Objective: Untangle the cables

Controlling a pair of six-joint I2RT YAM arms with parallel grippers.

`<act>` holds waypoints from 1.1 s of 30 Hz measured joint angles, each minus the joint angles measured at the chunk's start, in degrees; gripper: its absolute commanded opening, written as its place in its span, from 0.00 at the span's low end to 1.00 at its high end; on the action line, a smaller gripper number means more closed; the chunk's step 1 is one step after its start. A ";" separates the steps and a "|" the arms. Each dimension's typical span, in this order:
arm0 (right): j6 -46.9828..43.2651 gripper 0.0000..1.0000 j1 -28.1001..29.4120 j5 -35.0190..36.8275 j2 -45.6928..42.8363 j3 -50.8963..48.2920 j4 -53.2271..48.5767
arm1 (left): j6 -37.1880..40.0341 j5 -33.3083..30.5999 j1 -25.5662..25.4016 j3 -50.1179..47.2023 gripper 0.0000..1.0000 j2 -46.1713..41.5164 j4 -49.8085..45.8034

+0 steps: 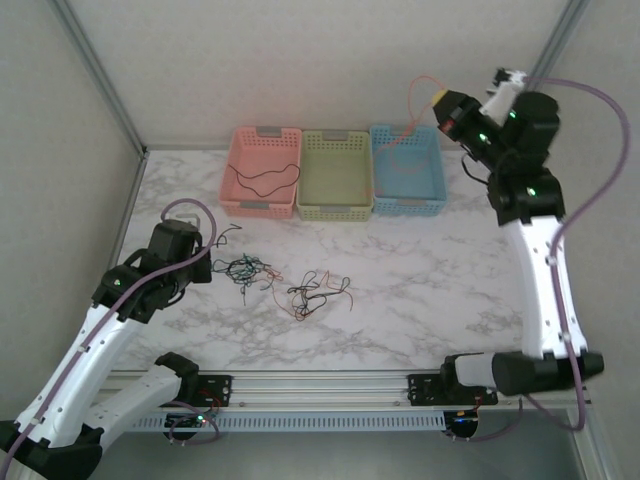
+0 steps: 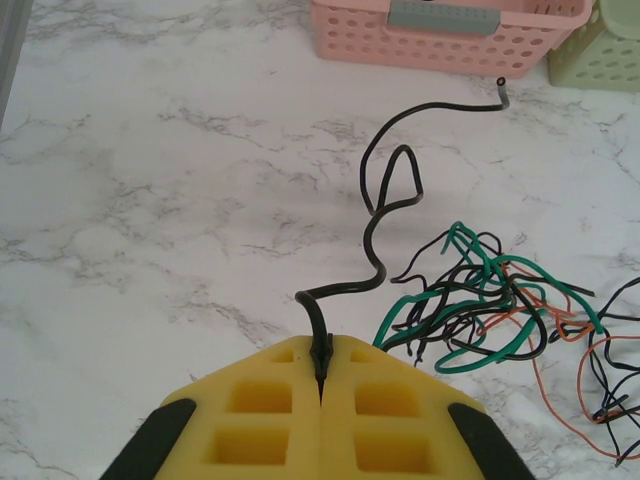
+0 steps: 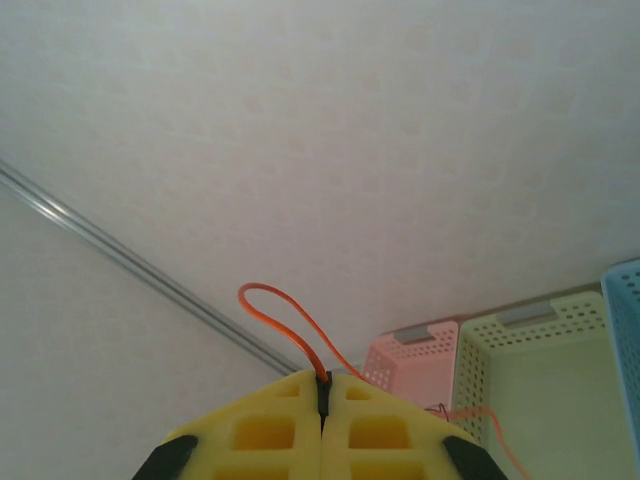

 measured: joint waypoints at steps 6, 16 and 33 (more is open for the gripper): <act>-1.46 0.00 4.76 2.43 19.67 17.88 -4.66 | 0.02 0.00 0.00 0.00 0.00 -0.02 0.00; -4.55 0.00 8.37 3.52 41.00 42.07 -11.61 | 0.02 0.00 0.00 -0.44 0.00 -0.04 0.02; -8.48 0.05 13.55 3.74 55.67 35.60 -15.56 | 0.22 0.24 0.00 -0.61 0.00 0.07 0.04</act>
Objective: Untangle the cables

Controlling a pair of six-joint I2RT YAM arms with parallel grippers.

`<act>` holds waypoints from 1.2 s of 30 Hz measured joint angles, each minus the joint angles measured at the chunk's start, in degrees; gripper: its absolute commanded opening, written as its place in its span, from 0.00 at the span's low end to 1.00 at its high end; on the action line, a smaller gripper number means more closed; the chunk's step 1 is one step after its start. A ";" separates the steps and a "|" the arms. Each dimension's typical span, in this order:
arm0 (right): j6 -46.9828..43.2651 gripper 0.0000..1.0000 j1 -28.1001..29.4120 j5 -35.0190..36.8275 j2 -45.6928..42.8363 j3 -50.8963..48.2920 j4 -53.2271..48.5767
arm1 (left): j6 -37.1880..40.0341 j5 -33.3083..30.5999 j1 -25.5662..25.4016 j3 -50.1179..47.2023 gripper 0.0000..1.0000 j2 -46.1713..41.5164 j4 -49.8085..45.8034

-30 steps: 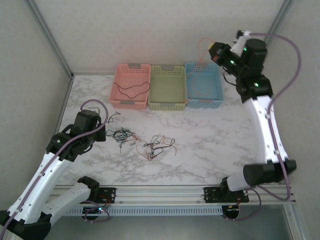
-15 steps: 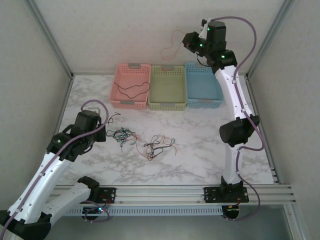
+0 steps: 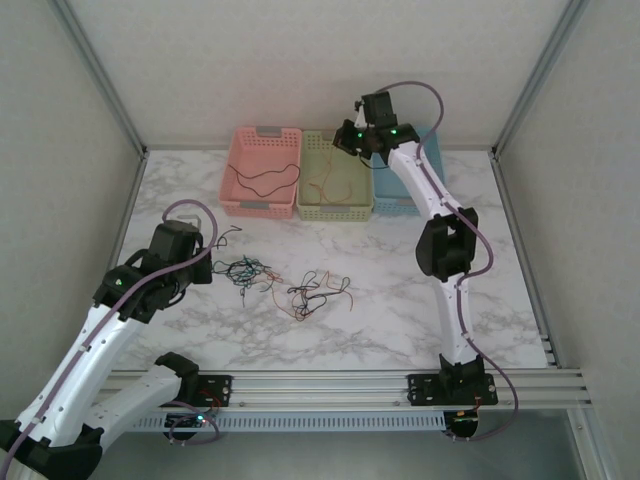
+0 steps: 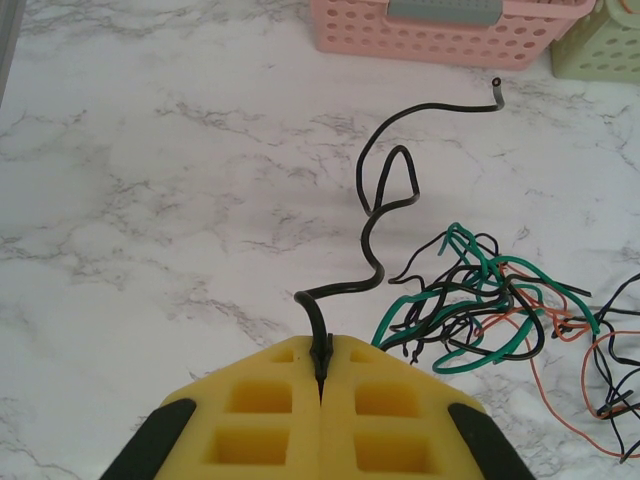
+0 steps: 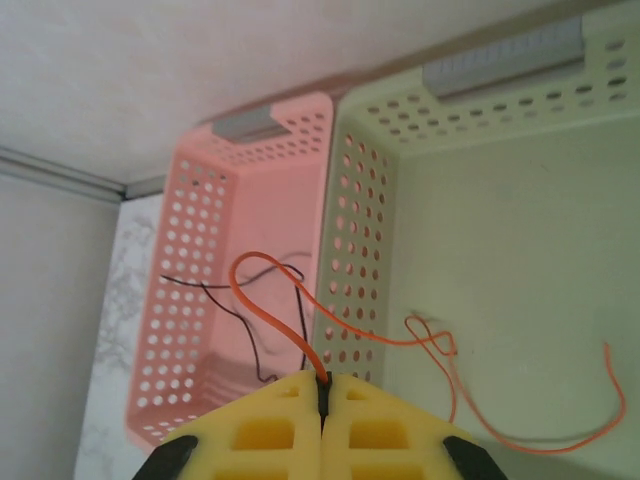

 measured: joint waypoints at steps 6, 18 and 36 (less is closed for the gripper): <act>-1.77 0.42 -0.13 4.81 2.51 0.04 -3.32 | 0.02 0.35 0.00 -0.13 0.00 0.07 0.07; -4.46 0.44 0.22 6.32 -7.65 -8.15 -4.48 | 0.22 1.73 0.00 -0.15 0.00 0.37 0.57; -8.57 0.35 21.55 -4.81 -47.10 -73.42 31.12 | 1.11 7.50 0.00 -1.05 0.00 -2.40 2.95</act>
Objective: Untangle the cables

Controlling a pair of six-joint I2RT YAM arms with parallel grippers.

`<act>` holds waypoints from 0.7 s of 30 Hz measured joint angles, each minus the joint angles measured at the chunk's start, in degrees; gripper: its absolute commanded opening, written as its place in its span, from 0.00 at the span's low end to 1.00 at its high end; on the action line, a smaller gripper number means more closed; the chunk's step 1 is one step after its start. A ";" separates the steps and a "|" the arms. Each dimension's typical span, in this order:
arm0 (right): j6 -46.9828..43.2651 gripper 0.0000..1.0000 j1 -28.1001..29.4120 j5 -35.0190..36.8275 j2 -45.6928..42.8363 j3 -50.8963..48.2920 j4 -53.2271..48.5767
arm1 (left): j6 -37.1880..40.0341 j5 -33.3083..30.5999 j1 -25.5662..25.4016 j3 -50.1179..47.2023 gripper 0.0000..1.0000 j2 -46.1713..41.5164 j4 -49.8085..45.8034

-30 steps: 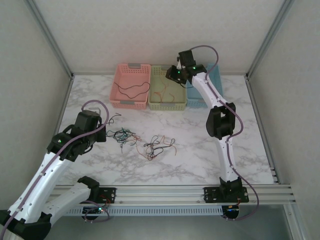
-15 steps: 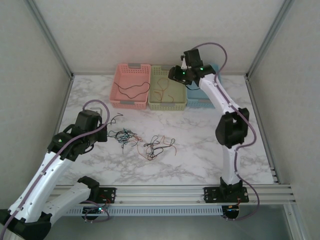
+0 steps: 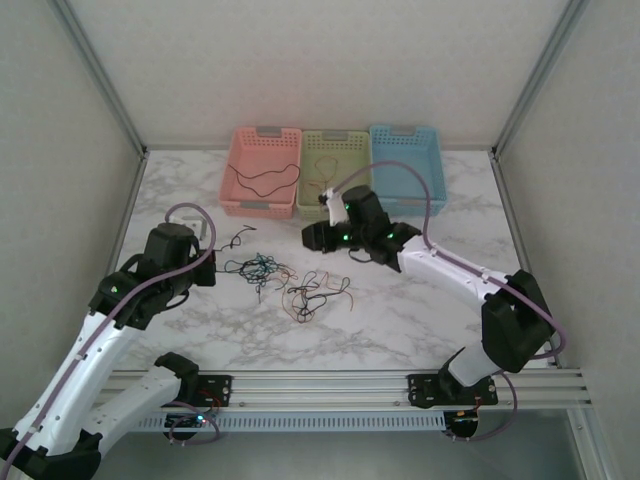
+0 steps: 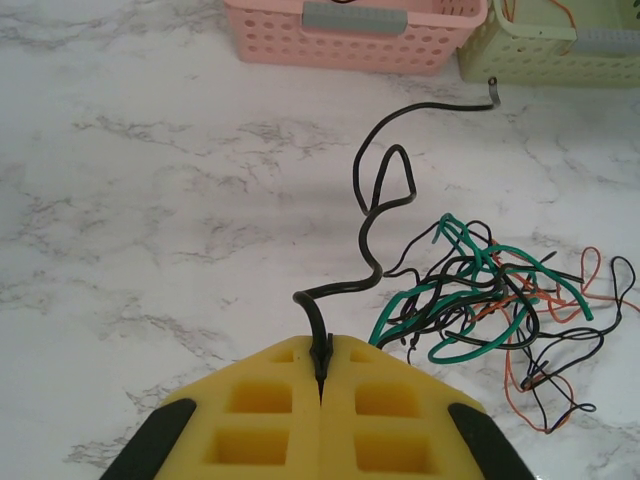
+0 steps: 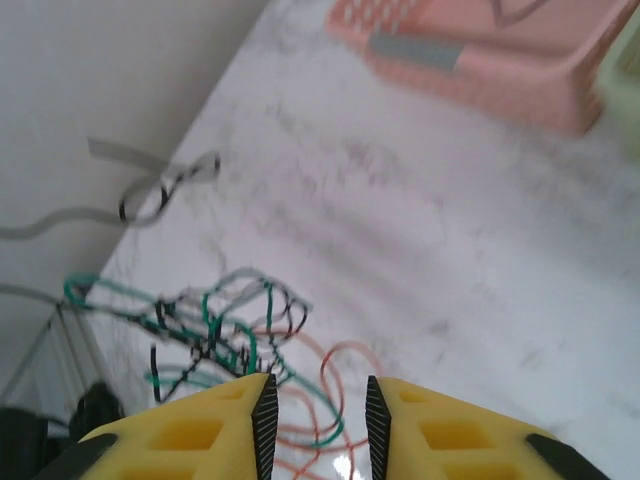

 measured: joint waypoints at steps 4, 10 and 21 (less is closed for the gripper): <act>-0.20 0.43 4.63 -0.07 0.09 -0.57 1.46 | 0.00 0.24 0.00 -0.17 0.00 0.00 0.02; -0.98 0.46 9.73 0.76 3.32 1.22 1.51 | 0.00 0.44 0.00 -0.20 0.00 0.04 0.02; -1.46 0.46 10.47 4.02 8.92 5.18 -3.98 | 0.17 0.44 0.00 -0.20 0.00 0.26 0.04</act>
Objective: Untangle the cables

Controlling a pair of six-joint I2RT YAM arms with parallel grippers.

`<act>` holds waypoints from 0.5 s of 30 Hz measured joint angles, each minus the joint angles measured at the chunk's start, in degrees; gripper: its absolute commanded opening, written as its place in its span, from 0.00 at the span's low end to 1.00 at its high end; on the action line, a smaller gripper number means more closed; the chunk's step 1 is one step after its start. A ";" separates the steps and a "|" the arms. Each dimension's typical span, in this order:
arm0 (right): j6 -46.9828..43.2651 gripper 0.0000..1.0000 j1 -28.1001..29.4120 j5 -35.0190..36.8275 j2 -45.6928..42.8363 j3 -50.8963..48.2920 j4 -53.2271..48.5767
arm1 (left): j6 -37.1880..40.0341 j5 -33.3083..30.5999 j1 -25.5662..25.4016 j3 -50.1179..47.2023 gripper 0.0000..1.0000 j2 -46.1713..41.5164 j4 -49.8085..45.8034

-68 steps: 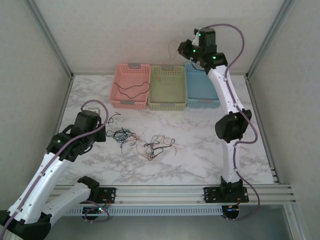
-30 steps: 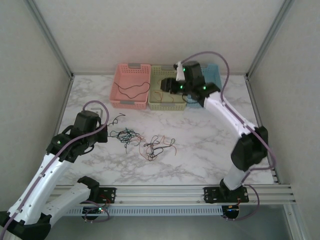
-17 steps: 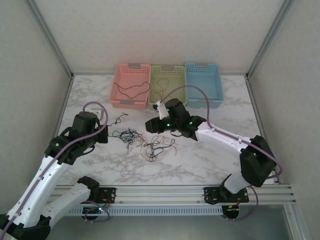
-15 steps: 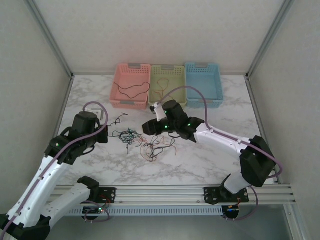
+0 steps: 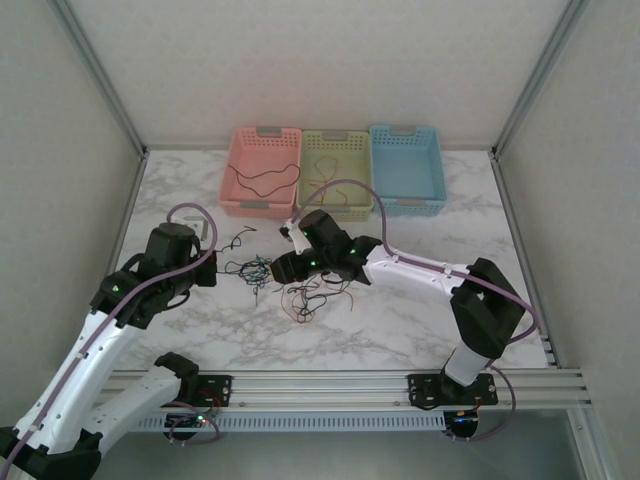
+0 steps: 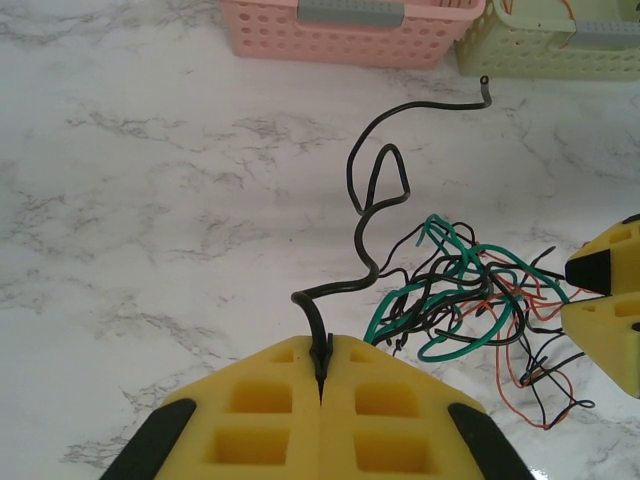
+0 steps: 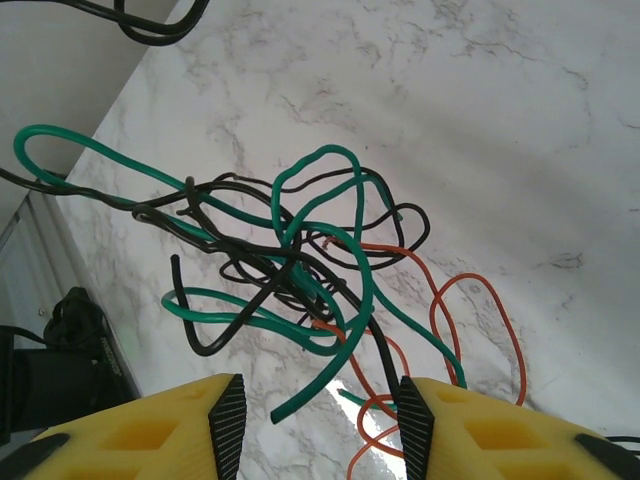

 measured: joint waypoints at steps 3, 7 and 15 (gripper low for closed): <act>-0.26 0.44 0.00 0.04 0.37 0.81 -1.09 | 0.00 0.00 0.00 0.00 0.00 0.31 0.00; -1.05 0.39 0.00 0.11 0.92 2.08 -2.51 | 0.00 0.02 0.00 0.00 0.00 1.05 0.00; -2.10 0.45 0.11 0.94 2.64 3.50 -4.87 | 0.00 0.63 0.00 0.00 0.00 1.07 0.00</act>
